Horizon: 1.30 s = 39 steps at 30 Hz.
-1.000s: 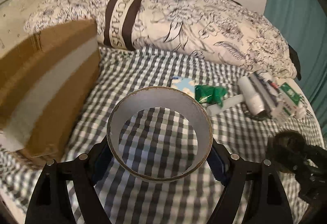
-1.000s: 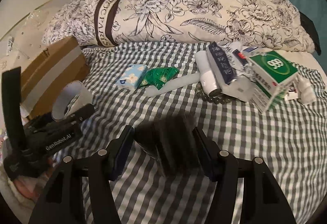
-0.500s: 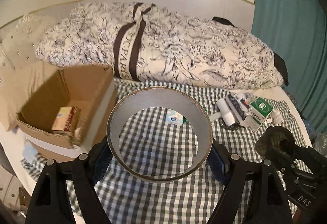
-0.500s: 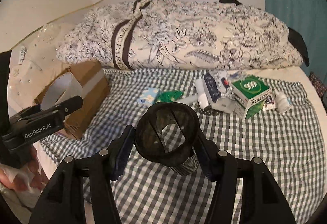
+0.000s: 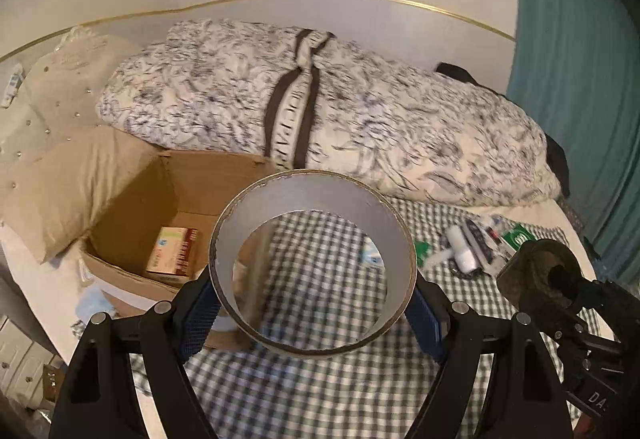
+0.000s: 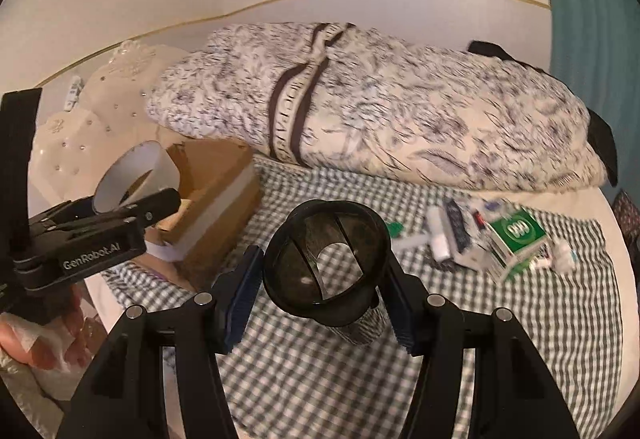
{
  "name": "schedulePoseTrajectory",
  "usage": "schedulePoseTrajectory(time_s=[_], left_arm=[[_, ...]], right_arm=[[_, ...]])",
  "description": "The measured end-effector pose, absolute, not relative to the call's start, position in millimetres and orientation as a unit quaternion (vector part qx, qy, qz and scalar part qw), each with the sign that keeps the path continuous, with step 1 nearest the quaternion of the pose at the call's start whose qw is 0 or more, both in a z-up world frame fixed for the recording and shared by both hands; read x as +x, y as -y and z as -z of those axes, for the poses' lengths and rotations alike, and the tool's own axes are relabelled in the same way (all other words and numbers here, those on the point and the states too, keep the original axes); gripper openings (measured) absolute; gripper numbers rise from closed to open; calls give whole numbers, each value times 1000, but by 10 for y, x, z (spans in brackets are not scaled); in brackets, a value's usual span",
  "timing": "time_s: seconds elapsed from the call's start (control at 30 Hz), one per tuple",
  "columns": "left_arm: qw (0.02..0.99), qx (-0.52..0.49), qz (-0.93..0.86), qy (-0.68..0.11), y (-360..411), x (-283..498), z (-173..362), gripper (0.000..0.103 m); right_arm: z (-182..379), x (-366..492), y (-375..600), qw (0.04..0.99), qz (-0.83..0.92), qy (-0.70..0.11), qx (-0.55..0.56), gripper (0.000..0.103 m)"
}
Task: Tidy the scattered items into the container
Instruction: 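Carry the tape roll and black clip over the cardboard box, then open both tools to drop the tape roll and clip into the box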
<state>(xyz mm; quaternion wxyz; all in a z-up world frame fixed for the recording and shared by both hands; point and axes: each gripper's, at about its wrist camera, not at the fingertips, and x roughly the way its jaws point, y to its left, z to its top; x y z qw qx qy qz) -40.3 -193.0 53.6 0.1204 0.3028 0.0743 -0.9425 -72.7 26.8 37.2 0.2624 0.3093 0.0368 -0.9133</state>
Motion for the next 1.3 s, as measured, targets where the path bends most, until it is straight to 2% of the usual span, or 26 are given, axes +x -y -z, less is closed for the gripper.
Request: schedulePoseTrajectory(time_s=[0.27,0.63,1.3], left_arm=[[165,298,936,-87,2666,-324,-620,83],[198,318,921,-109,3489,-486,-304,83],[195,351,907,-130,3796,-837,217,84]], right_arm=[[-489,-771,515,314,897,-52,307,58],[-486,-1072,1596,379,864,-59,327,58],[-9,-1771,2424,411,817,3,404,58]])
